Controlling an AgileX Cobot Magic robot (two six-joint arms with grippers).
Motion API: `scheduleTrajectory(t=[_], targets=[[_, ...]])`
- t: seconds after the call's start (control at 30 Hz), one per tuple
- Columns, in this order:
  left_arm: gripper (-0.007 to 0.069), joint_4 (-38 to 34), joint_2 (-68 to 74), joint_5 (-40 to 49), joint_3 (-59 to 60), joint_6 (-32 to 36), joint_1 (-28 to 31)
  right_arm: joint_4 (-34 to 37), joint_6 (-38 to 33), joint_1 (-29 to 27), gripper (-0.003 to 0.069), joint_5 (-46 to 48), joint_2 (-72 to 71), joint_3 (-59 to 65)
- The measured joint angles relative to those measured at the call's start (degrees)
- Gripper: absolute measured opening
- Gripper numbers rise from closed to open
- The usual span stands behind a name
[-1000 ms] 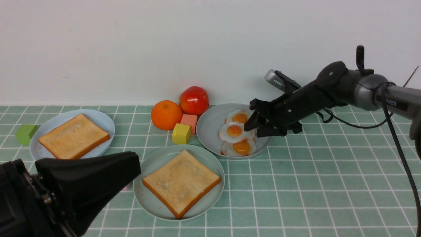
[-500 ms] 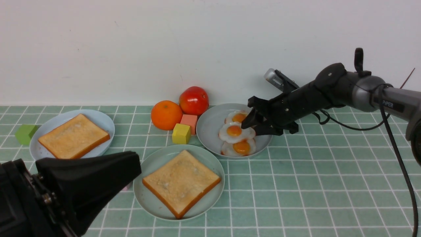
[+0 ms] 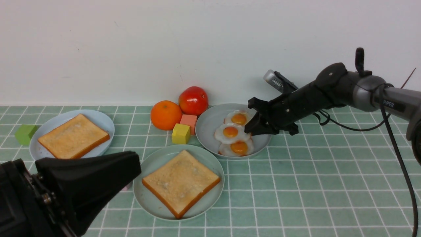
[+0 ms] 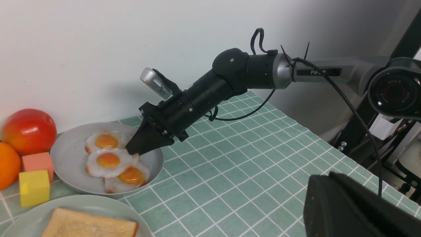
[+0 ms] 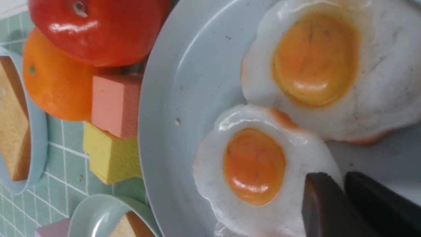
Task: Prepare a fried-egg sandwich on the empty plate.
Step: Use the right arm to grab a fried egg, then use the right arm to place the fried egg on the slice of bread in the middle
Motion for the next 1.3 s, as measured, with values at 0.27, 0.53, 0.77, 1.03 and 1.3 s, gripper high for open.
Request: scheduleTrajectory(t=[0.27, 0.53, 0.77, 1.03, 1.3], targets=[[-0.0008, 0.0, 0.0, 1.68, 0.0, 0.0, 0.0, -0.2, -1.06, 0.0, 0.0046, 0.3, -2.32, -0.07], [-0.0003, 1.51, 0.02, 13.3, 0.0, 0.0, 0.0, -2.75, -4.15, 0.0, 0.0046, 6.6, -11.63, 0.35], [0.0, 11.04, 0.02, 25.21, -0.27, -5.16, 0.0, -1.73, -6.58, 2.18, 0.0046, 12.53, -22.04, 7.5], [0.0, 23.5, 0.02, 33.07, -0.74, -19.6, 0.0, 9.46, -13.03, 12.34, 0.0046, 11.63, -24.08, 19.15], [0.0, 24.69, 0.02, 33.13, -0.79, -21.06, 0.0, 16.93, -15.4, 14.81, 0.0046, 5.46, -16.43, 19.75]])
